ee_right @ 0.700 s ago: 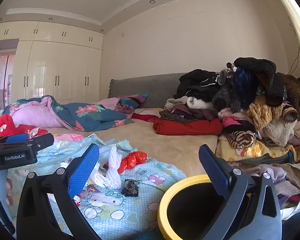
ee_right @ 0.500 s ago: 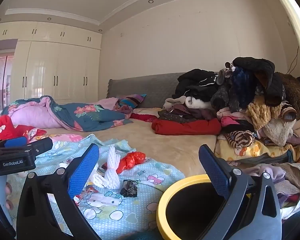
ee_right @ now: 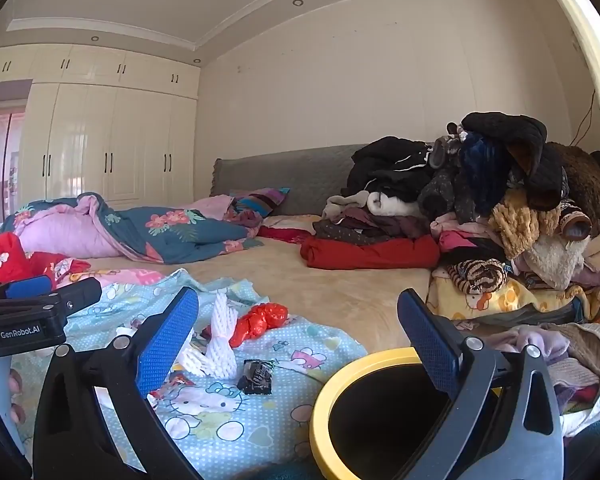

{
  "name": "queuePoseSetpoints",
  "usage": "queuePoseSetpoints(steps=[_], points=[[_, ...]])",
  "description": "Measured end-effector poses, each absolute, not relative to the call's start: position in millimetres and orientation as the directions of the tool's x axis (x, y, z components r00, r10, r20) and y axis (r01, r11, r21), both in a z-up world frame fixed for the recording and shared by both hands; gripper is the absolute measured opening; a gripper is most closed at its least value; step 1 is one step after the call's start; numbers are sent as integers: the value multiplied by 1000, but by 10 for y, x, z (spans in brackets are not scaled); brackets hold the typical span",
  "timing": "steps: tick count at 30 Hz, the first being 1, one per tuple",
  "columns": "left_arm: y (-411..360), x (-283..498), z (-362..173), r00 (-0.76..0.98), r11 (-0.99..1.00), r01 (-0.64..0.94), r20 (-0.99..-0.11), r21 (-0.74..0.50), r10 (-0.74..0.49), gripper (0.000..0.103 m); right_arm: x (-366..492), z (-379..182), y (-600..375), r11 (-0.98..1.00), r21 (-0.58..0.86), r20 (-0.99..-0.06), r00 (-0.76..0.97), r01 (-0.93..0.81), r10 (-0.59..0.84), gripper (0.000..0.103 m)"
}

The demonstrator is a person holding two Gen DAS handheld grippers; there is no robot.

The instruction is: Collect trash

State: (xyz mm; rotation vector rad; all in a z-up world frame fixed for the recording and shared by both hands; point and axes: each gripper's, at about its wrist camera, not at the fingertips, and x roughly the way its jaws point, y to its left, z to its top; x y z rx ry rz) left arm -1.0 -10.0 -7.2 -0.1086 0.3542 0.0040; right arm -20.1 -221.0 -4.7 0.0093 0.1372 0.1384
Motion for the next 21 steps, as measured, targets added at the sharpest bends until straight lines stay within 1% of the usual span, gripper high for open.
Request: queuePoseSetpoints(steps=[21], points=[[-124, -37, -46, 938, 995, -22, -346, -101, -15, 92, -198, -47, -2206, 991, 23, -136, 981, -134, 135, 97]])
